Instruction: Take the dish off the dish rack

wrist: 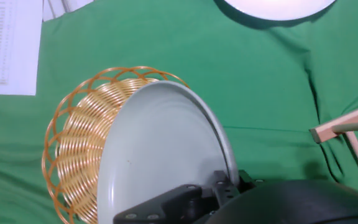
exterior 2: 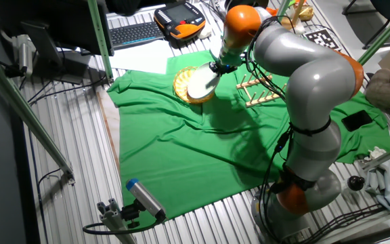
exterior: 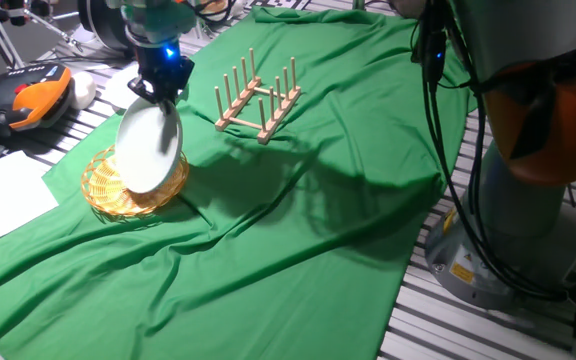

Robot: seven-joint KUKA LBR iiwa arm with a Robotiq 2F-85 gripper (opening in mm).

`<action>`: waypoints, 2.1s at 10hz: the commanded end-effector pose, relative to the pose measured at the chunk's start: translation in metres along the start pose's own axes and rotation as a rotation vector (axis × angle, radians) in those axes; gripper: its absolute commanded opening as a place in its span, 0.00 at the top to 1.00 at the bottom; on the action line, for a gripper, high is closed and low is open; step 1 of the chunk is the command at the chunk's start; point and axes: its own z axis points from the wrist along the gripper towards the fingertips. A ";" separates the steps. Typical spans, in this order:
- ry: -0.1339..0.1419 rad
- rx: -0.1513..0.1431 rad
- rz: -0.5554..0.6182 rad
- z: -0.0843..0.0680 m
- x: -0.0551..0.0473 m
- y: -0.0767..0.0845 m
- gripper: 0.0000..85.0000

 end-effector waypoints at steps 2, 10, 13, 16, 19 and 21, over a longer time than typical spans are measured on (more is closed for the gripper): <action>0.040 -0.022 -0.005 -0.011 0.002 0.001 1.00; 0.145 0.015 -0.219 -0.011 0.002 0.001 1.00; 0.075 -0.052 -0.136 0.013 -0.006 0.033 1.00; -0.023 -0.099 -0.087 0.032 -0.014 0.033 1.00; -0.046 -0.098 -0.072 0.041 -0.018 0.033 1.00; -0.059 -0.050 -0.051 0.040 -0.018 0.033 0.60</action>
